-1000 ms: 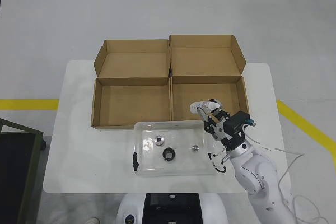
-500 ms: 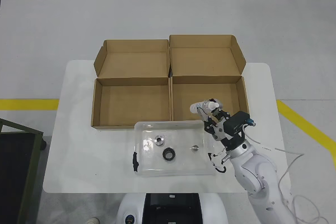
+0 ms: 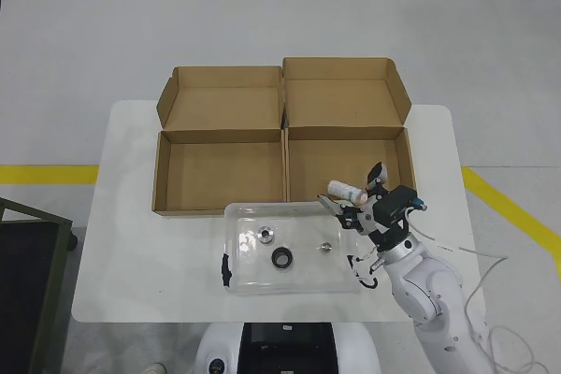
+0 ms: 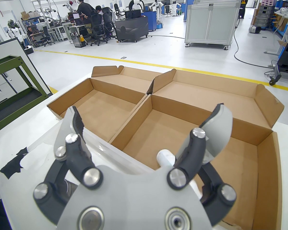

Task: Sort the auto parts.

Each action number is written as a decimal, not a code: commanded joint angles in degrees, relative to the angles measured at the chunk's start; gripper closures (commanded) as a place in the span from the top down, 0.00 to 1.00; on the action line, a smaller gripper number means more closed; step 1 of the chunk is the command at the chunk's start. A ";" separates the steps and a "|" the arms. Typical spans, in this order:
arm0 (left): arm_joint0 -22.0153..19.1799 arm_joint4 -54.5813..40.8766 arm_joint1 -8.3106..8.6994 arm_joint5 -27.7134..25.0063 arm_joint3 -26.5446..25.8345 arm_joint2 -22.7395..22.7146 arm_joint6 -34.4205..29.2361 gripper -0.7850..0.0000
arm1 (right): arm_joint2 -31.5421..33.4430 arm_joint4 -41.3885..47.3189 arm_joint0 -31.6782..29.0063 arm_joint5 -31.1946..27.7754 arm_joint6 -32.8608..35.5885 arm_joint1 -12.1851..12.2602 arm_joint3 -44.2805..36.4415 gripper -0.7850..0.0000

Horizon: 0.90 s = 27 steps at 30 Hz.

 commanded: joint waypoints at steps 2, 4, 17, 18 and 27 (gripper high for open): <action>0.00 0.00 0.00 0.00 0.00 0.00 0.00 1.00 | 0.00 -0.05 0.00 0.00 0.00 0.00 0.00 1.00; 0.00 0.00 0.00 0.00 0.00 0.00 0.00 1.00 | 0.00 -0.05 0.00 0.00 0.00 0.00 0.00 1.00; 0.00 0.00 0.00 0.00 0.00 0.00 0.00 1.00 | 0.11 -0.84 -0.51 -0.18 0.70 0.08 -0.48 1.00; 0.00 0.00 0.00 0.00 0.00 0.00 0.00 1.00 | 0.23 -1.22 -0.89 -0.44 1.22 0.14 -0.78 1.00; 0.00 0.00 0.00 0.00 0.00 0.00 0.00 1.00 | 2.54 -4.27 -6.38 -6.09 7.54 1.15 -7.55 1.00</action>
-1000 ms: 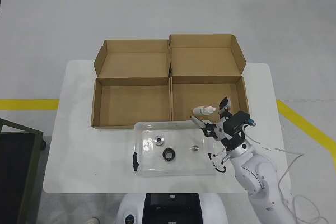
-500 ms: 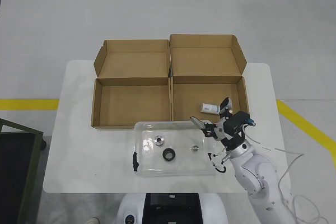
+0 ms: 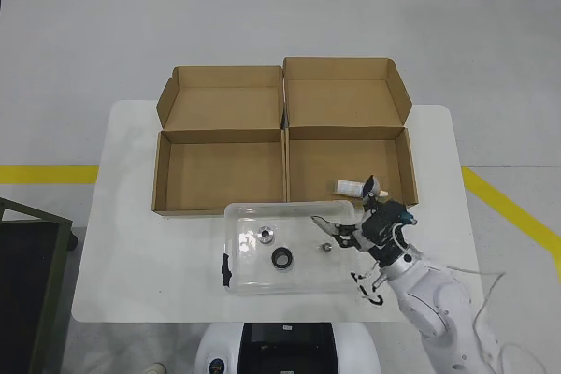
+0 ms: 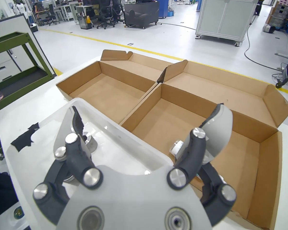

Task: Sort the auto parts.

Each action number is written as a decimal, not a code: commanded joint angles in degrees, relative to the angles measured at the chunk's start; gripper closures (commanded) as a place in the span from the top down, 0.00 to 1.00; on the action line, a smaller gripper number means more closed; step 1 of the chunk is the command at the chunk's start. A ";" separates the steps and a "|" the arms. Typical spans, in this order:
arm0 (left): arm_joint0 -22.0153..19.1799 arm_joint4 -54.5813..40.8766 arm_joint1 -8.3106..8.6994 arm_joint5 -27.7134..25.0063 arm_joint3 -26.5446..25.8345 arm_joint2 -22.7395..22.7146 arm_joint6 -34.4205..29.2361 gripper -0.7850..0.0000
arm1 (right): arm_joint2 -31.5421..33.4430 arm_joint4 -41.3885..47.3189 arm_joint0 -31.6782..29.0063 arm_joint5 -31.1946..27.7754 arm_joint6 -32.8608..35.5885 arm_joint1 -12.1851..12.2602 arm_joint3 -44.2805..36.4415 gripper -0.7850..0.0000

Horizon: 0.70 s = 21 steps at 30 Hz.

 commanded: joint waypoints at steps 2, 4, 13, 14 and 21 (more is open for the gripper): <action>0.00 0.00 0.00 0.00 0.00 0.00 0.00 1.00 | 0.79 -0.85 -2.00 -1.63 3.17 0.35 -2.49 1.00; 0.00 0.00 0.00 0.00 0.00 0.00 0.00 1.00 | 1.18 -1.58 -3.24 -2.47 5.85 0.58 -4.06 1.00; 0.00 0.00 0.00 0.00 0.00 0.00 0.00 1.00 | -0.46 -3.99 -6.71 -3.54 15.42 1.07 -8.76 1.00; 0.00 0.00 0.00 0.00 0.00 0.00 0.00 1.00 | -1.02 -4.35 -6.77 -3.38 16.88 1.08 -9.22 1.00; 0.00 0.00 0.00 0.00 0.00 0.00 0.00 1.00 | -5.75 -4.27 -5.28 -0.49 27.95 0.82 -10.31 1.00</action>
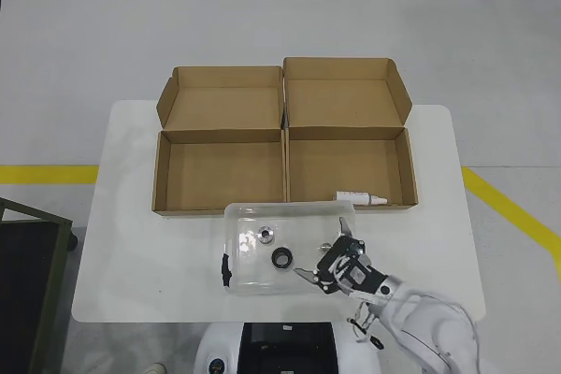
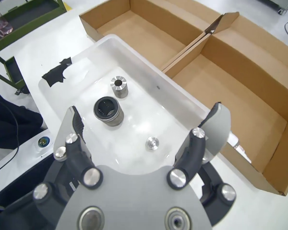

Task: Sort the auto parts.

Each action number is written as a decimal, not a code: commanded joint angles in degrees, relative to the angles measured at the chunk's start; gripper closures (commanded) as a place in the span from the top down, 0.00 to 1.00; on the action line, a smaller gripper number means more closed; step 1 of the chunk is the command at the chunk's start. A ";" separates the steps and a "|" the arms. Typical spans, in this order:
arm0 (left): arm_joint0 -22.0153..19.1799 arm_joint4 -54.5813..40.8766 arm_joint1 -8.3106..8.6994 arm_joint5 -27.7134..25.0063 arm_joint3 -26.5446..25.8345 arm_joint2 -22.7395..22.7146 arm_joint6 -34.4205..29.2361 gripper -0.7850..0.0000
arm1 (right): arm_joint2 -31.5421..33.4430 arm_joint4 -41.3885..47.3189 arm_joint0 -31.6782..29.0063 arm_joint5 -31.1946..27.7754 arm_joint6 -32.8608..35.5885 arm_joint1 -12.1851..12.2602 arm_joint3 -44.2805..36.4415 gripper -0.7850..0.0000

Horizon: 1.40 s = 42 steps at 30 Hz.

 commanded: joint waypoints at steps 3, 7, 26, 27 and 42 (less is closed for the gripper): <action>0.00 0.00 0.00 0.00 0.00 0.00 0.00 1.00 | -2.15 0.81 1.89 2.85 4.74 -0.29 0.98 1.00; 0.00 0.00 0.00 0.00 0.00 0.00 0.00 1.00 | -4.00 1.22 3.06 5.62 6.20 -0.59 1.39 1.00; 0.00 0.00 0.00 0.00 0.00 0.00 0.00 1.00 | -4.06 0.78 4.14 3.60 13.10 -0.28 -1.17 1.00; 0.00 0.00 0.00 0.00 0.00 0.00 0.00 1.00 | -4.11 2.02 4.38 2.78 14.10 -0.25 -1.18 1.00; 0.00 0.00 0.00 0.00 0.00 0.00 0.00 1.00 | -6.71 7.52 13.84 2.47 28.24 -0.48 5.51 0.92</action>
